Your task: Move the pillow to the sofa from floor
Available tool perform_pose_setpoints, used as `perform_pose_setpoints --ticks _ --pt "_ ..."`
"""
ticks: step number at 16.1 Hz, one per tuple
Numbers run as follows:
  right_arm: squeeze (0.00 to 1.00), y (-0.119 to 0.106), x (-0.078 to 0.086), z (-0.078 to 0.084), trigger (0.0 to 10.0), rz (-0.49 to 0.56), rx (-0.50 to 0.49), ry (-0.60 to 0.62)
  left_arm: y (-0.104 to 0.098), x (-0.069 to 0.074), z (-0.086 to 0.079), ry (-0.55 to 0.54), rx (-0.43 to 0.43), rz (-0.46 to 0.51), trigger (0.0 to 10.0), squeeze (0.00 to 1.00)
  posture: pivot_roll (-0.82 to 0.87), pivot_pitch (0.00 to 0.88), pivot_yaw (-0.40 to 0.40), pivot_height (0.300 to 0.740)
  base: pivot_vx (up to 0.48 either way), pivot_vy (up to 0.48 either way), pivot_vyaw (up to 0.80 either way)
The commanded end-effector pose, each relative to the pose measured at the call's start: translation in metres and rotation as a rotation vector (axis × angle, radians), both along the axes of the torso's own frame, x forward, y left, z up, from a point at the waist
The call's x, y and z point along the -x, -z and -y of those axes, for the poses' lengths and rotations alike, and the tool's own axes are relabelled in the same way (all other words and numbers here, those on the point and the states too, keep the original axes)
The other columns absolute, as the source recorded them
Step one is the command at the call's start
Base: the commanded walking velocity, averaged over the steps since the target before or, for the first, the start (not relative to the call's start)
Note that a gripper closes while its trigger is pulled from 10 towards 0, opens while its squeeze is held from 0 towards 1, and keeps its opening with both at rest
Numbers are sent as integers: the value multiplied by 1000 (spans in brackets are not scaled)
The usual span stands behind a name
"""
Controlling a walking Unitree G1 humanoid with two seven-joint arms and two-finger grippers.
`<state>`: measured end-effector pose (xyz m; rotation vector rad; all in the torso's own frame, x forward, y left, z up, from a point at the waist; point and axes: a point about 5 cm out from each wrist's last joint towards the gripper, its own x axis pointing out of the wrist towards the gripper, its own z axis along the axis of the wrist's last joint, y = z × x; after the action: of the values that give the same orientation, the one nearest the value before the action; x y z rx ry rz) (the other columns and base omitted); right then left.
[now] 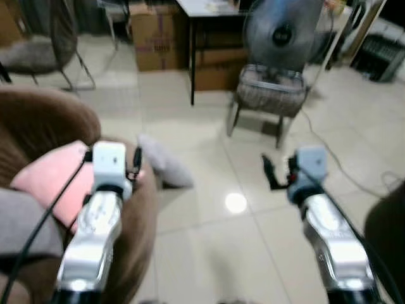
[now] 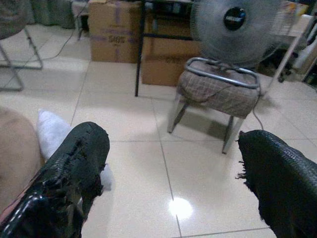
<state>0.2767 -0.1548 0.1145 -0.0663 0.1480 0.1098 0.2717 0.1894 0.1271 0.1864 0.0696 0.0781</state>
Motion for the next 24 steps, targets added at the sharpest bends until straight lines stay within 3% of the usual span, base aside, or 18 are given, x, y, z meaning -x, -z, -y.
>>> perform_pose_setpoints --ticks 1,7,8,12,15,24 --pt "0 -4 -3 3 10000 25 15 10 -2 -1 3 -1 -1 1 10000 0 12 0 -16 740 0 -349 0" --pt "0 -2 -2 5 10000 34 -17 17 -1 -6 4 10 -2 5 10000 0 10 0 -15 740 0 -350 0" --pt "0 -1 -2 5 10000 34 -17 16 -3 -6 3 8 32 21 10000 0 14 0 -23 740 0 0 0" --pt "0 1 -6 7 10000 31 -2 39 0 -9 3 17 20 12 10000 0 14 0 -33 740 0 0 -747" --pt "0 0 -6 7 10000 37 3 38 1 -8 4 32 28 8 10000 0 14 0 -33 740 0 0 0" --pt "0 2 -5 5 10000 36 16 27 1 -11 9 54 4 18 10000 0 4 0 -31 740 296 0 -82"
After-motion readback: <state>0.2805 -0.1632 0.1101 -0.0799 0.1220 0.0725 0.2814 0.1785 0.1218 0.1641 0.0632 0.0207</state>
